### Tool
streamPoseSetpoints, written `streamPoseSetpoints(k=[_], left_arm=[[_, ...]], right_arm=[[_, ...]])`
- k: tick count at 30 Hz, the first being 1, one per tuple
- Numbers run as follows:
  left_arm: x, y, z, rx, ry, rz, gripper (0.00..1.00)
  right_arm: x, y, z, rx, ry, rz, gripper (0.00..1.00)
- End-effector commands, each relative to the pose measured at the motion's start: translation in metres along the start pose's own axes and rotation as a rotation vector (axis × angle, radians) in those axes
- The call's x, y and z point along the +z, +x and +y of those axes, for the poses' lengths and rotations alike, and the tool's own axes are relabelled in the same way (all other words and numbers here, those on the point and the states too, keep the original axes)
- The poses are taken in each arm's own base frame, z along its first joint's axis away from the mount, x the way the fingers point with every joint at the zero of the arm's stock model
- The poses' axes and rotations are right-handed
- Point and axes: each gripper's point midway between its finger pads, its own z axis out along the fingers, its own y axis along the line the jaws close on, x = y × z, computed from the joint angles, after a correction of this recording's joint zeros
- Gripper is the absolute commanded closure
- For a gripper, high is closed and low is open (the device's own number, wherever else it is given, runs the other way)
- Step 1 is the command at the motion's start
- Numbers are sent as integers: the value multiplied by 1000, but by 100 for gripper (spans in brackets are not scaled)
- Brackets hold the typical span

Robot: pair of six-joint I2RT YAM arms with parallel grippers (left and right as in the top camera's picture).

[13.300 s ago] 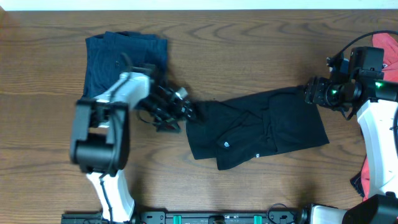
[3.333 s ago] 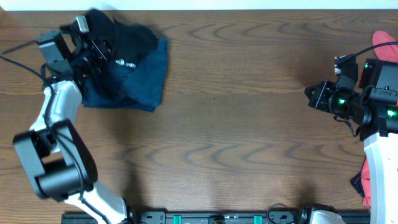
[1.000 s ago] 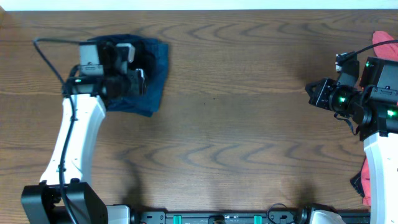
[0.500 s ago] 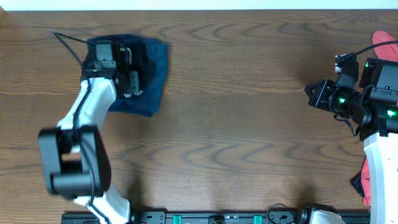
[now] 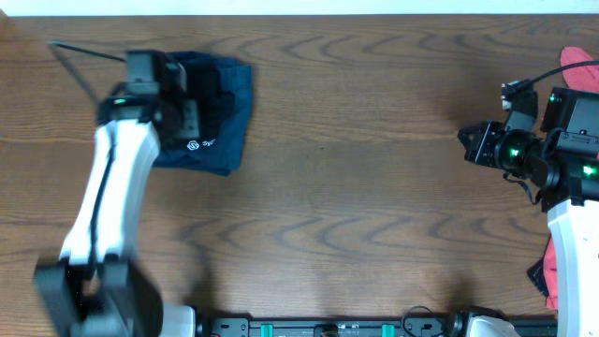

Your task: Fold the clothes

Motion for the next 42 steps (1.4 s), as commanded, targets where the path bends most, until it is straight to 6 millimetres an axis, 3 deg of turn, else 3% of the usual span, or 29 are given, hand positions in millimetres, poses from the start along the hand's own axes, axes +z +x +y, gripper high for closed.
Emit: streamPoseSetpoints(k=[1,2,3,6,8,10,11,12,16,21,32,36,42], left_arm=[[-83,-18,1,-16,1,-171,23],[-109,-10,1,-17,2,-198,10],[-121,-4,2,-17,3,-210,2],[-162,21,3,-18,3,-245,2],[-182,35,3,-18,3,-267,2],[-197,47,3,-17,4,-285,2],[-203,53,4,-18,5,-293,2],[-209,57,4,-18,5,-302,2],[-225,61,4,-18,6,-355,2],[-227,67,4,-18,6,-351,2],[-227,67,4,-18,6,-349,2],[-227,67,4,-18,6,-349,2],[-227,67,4,-18,6,-349,2]], right_arm=[[-23,-15,28,-184,-79,-70,95],[-35,-22,36,-223,-83,-107,92],[-46,-26,42,-246,-85,-136,91],[-83,-33,64,-346,-86,-236,83],[-107,-31,77,-408,-85,-300,70],[-127,-23,87,-437,-85,-351,42],[-137,-19,92,-450,-85,-375,11],[-144,-16,96,-463,-86,-396,1],[-168,-4,108,-500,-89,-461,1],[-182,6,114,-521,-89,-496,1],[-176,16,109,-492,-87,-448,1],[-175,13,95,-473,-3,-446,1],[-159,16,83,-662,61,-460,1]])
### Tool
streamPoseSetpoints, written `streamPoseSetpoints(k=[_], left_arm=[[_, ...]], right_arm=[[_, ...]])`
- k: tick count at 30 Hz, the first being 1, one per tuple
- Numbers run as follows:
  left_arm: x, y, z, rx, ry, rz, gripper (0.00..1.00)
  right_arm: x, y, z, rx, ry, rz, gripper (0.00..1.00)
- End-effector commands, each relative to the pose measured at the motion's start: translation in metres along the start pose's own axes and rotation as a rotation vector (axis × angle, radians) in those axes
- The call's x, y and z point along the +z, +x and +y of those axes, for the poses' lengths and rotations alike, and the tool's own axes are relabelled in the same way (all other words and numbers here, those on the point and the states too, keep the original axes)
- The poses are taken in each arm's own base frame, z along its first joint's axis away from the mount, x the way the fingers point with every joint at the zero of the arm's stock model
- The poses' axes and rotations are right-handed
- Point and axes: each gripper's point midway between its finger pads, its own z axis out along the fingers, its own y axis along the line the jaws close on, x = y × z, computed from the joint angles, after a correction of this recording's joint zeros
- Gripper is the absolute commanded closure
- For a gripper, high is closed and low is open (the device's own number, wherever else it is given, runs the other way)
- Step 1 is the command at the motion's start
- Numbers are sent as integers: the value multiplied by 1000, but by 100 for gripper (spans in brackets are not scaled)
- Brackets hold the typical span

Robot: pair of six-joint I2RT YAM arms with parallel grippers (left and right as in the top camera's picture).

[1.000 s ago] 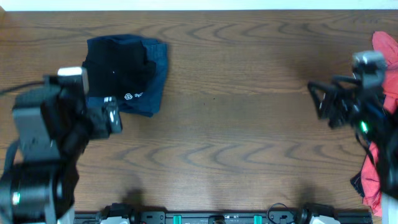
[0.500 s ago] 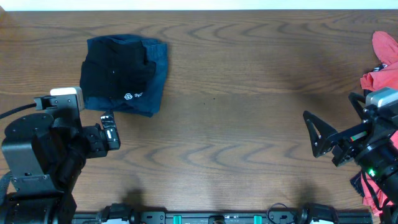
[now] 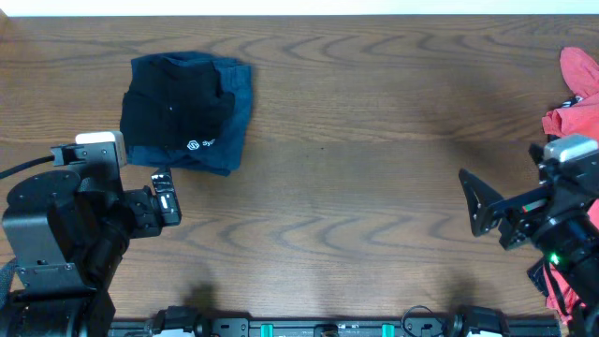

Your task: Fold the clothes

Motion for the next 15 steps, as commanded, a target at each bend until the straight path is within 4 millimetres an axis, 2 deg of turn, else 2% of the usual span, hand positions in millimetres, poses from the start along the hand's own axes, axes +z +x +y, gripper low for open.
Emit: streamPoseSetpoints(k=[1,5,10,15], left_arm=[[3,2,1,-2,-6,12,2],[3,2,1,-2,-6,12,2],[3,2,1,-2,-6,12,2],[3,2,1,-2,-6,12,2]], right_arm=[[10,20,-5,-138,20,5,1],[28,58,-4,-171,8,-36,1],[50,123,6,-204,-30,-68,1],[74,179,3,-226,-11,-75,1]])
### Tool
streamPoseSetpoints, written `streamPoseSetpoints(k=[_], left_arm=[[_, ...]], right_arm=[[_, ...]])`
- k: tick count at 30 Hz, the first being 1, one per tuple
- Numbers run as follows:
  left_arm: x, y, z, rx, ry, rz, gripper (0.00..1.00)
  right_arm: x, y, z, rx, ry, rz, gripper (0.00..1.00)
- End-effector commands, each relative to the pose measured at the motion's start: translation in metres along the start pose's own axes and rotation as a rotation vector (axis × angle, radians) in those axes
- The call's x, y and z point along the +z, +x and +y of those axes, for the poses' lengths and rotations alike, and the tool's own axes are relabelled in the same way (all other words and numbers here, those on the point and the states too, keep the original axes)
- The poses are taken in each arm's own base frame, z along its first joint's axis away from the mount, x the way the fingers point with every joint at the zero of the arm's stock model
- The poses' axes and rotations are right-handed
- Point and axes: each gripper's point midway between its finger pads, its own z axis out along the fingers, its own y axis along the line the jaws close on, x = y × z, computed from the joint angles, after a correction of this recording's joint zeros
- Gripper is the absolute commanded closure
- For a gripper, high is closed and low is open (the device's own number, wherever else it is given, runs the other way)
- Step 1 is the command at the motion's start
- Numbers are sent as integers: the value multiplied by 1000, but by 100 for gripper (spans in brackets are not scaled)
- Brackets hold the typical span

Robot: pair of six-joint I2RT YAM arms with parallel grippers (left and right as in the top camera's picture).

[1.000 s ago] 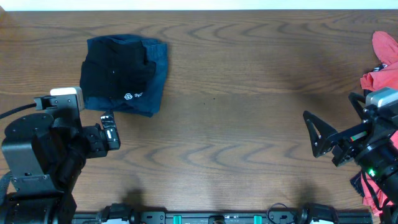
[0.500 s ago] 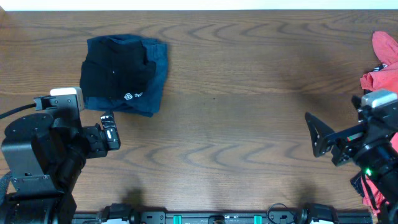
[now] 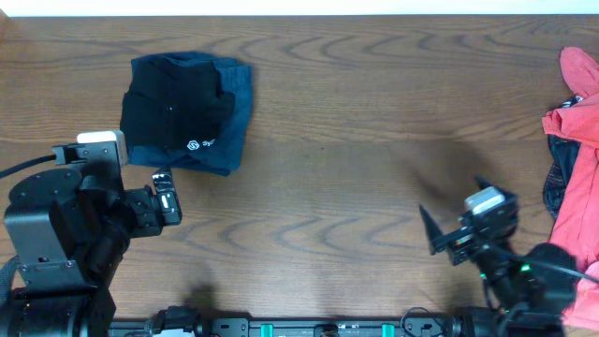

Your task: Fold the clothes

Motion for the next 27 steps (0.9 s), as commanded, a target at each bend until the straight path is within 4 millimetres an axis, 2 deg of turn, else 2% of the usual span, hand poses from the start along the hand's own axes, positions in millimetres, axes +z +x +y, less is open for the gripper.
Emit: streamPoseSetpoints(k=[1,4,8,27], left_arm=[[0,1,1,-2,-5,2,2],[0,1,1,-2,-5,2,2],[0,1,1,-2,-5,2,2],[0,1,1,-2,-5,2,2]], right_arm=[[11,37,6,-23,11,11,1],[17,60,12,-29,4,-2,1],[25,80,14,9,5,-12,1],[25,76,14,3,4,-33,1]])
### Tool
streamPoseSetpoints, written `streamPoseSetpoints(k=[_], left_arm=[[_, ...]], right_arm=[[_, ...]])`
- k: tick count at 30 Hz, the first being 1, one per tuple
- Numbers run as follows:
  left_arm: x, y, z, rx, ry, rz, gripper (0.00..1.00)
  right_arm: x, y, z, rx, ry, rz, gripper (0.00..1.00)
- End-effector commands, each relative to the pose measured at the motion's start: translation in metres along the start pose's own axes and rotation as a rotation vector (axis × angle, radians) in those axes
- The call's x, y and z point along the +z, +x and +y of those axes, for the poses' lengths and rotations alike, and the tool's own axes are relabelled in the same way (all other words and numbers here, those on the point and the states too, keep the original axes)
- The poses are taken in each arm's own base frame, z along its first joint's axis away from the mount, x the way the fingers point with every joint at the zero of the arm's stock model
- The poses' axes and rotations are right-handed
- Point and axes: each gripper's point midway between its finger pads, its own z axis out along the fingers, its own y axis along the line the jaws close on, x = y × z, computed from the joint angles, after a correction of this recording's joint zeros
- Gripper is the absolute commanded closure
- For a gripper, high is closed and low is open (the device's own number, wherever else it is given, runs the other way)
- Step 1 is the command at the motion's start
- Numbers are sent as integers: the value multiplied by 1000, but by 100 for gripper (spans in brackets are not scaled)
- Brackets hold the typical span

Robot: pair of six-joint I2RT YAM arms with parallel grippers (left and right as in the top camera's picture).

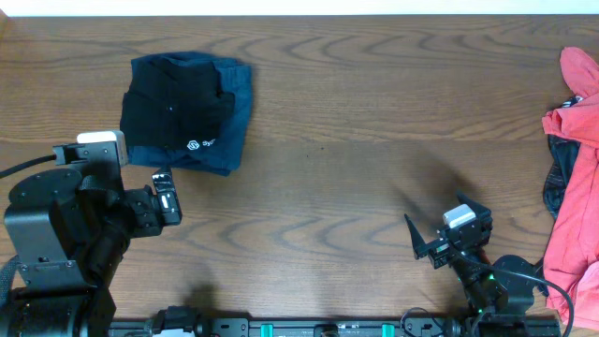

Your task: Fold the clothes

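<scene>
A dark navy garment (pixel 187 110) lies folded into a compact rectangle at the table's back left, with a small white logo on its near edge. My left gripper (pixel 167 198) is drawn back near the front left, just short of the garment's near edge, and looks open with nothing in it. My right gripper (pixel 438 239) hovers low near the front right, jaws spread and empty. It is far from the folded garment.
A heap of red clothes (pixel 573 168) with a dark blue piece (pixel 552 192) tucked in it lies at the right table edge. The wooden table (pixel 337 140) stretches between the folded garment and the heap.
The right arm has drawn further back toward the front edge and slightly left. The left arm and the folded garment have not moved.
First my left gripper was over the folded navy garment at the back left, with the right gripper raised by the red heap. Then the left arm stood withdrawn at the front left, the garment left folded. The right arm has since retreated in steps toward the front.
</scene>
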Motion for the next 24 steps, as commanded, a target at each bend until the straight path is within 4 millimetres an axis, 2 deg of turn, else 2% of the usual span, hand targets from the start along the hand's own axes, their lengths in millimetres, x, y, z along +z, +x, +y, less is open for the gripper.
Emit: streamPoseSetpoints(k=[1,16,20,24], left_arm=[[0,1,1,-2,-5,2,2],[0,1,1,-2,-5,2,2],[0,8,2,2,-13,28,2],[11,-18,-8,4,43,-95,2]], right_arm=[[1,1,2,10,-7,-4,1],[1,1,2,10,-7,-4,1],[1,1,2,9,-7,-4,1],[1,1,2,10,-7,-4,1]])
